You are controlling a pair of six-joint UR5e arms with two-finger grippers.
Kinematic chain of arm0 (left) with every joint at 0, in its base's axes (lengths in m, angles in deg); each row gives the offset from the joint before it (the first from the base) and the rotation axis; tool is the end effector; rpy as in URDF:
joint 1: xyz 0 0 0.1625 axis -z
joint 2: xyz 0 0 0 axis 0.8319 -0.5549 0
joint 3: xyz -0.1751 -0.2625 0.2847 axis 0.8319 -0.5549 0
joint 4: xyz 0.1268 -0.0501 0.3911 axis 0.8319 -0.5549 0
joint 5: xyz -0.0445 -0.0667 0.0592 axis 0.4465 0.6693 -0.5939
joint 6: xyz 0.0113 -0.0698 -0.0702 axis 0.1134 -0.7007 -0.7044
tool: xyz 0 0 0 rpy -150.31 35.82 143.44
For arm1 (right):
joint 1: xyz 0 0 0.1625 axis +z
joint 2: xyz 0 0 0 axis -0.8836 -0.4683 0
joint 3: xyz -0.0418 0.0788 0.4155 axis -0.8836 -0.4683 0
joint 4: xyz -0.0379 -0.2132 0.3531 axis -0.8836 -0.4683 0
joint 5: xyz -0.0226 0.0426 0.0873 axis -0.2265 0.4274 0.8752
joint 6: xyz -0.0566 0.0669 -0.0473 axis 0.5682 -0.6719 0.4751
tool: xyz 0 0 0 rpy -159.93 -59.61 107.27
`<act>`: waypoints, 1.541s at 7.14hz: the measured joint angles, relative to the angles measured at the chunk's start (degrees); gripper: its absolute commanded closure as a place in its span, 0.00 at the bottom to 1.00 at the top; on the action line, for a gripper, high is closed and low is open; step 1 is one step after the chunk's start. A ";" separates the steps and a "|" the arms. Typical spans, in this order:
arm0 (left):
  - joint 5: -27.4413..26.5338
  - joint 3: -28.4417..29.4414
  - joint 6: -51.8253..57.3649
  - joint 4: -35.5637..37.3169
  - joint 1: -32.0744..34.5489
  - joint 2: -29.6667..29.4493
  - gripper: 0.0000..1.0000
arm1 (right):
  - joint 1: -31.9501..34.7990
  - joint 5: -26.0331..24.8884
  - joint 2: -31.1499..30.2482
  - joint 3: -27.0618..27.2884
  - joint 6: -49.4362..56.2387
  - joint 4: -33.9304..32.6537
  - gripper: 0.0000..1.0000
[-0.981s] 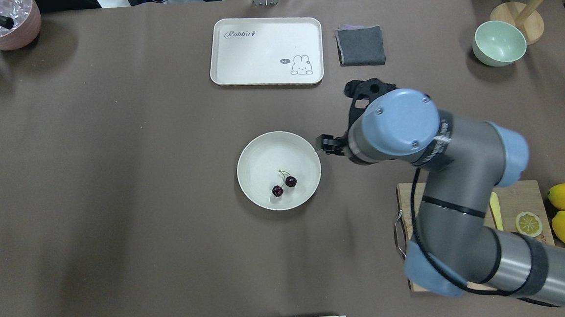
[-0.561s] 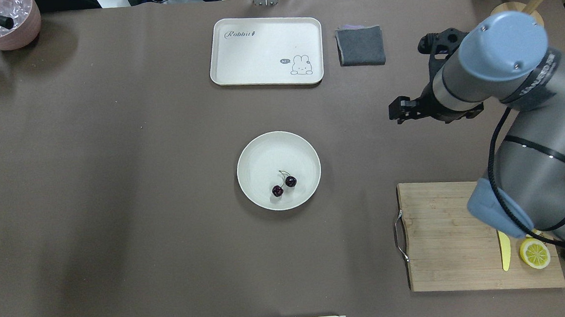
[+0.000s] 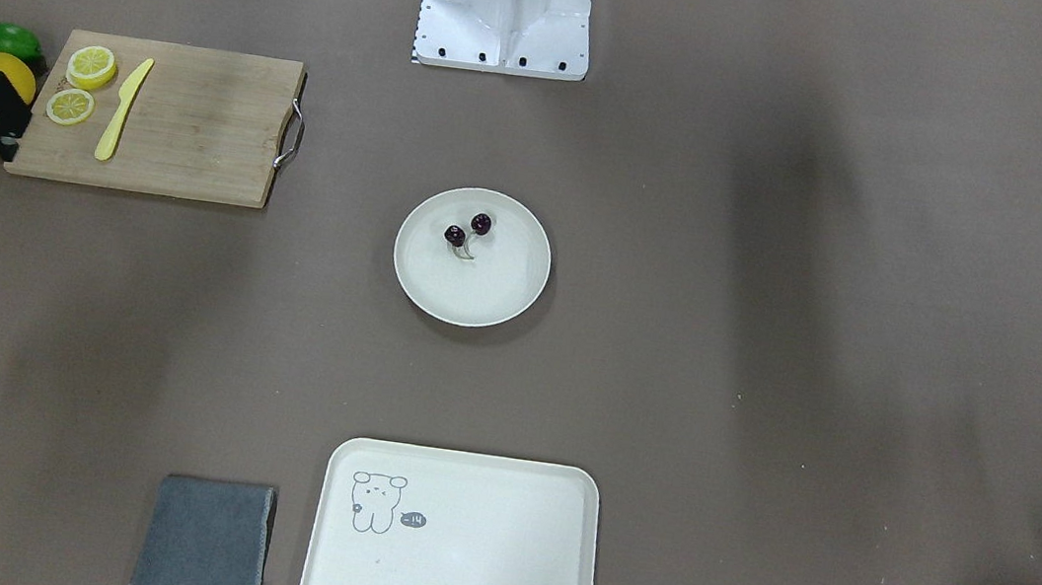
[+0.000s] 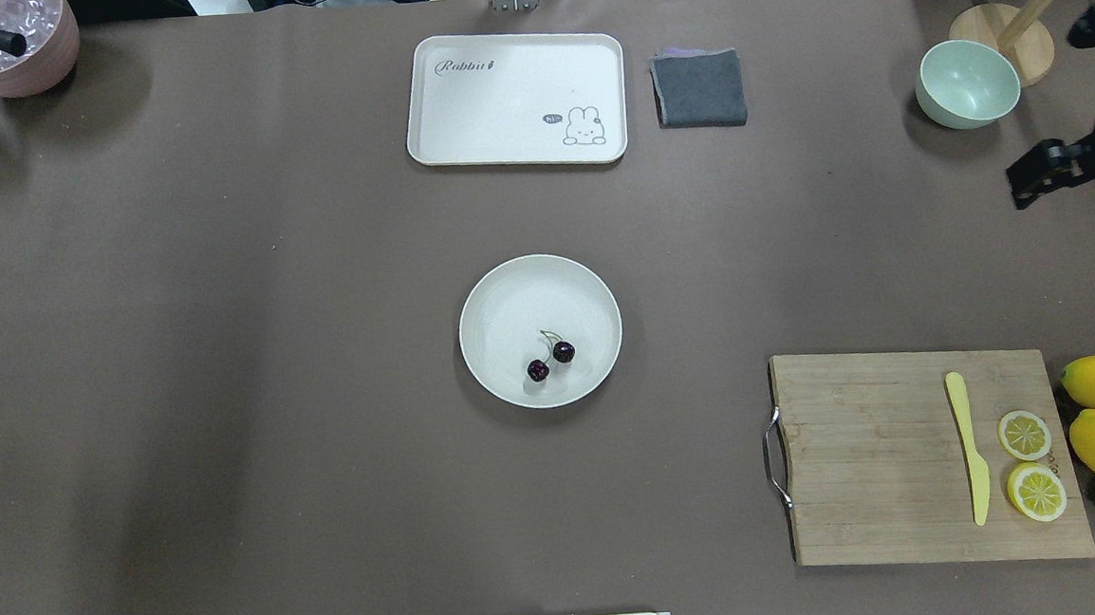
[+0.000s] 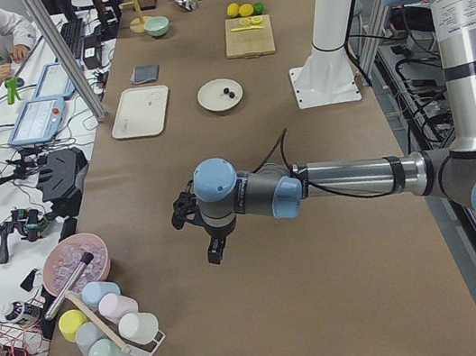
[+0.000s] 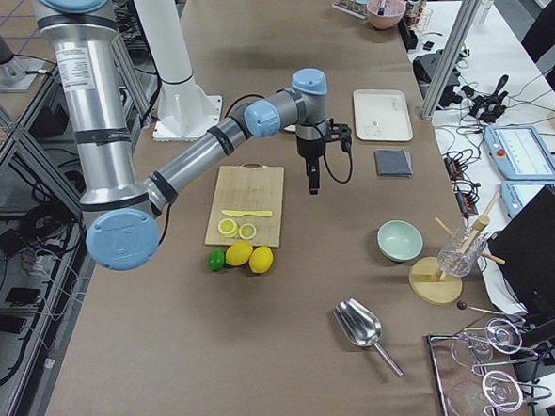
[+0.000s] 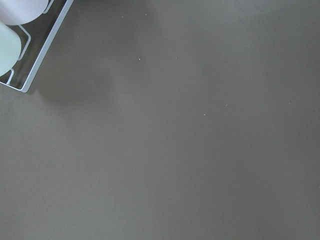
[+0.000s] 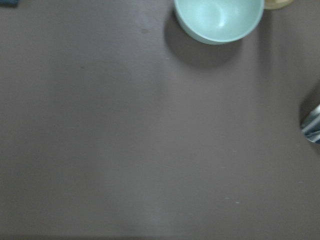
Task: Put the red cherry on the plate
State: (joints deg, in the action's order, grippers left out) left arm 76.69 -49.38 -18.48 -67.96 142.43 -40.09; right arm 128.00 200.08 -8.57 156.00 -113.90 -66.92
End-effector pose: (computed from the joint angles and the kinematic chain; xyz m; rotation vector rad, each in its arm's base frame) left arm -0.0293 -0.4491 0.5995 0.2281 0.8317 0.2273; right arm -0.1218 -0.4742 0.4283 0.0557 -0.6255 -0.0022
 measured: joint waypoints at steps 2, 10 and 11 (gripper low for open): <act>-0.10 0.22 -0.11 0.29 0.00 0.07 0.02 | 10.20 5.40 -4.08 -6.31 14.05 0.38 0.00; -0.36 4.30 0.26 2.51 0.23 -0.73 0.02 | 22.38 10.18 -5.71 -25.24 29.56 9.13 0.00; -0.48 4.48 0.45 2.26 0.32 -0.85 0.02 | 22.72 9.99 -6.32 -25.30 30.01 10.11 0.00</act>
State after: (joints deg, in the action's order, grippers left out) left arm 76.21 -44.90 -18.03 -65.69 142.75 -40.94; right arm 150.72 210.08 -14.89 130.70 -83.89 -56.80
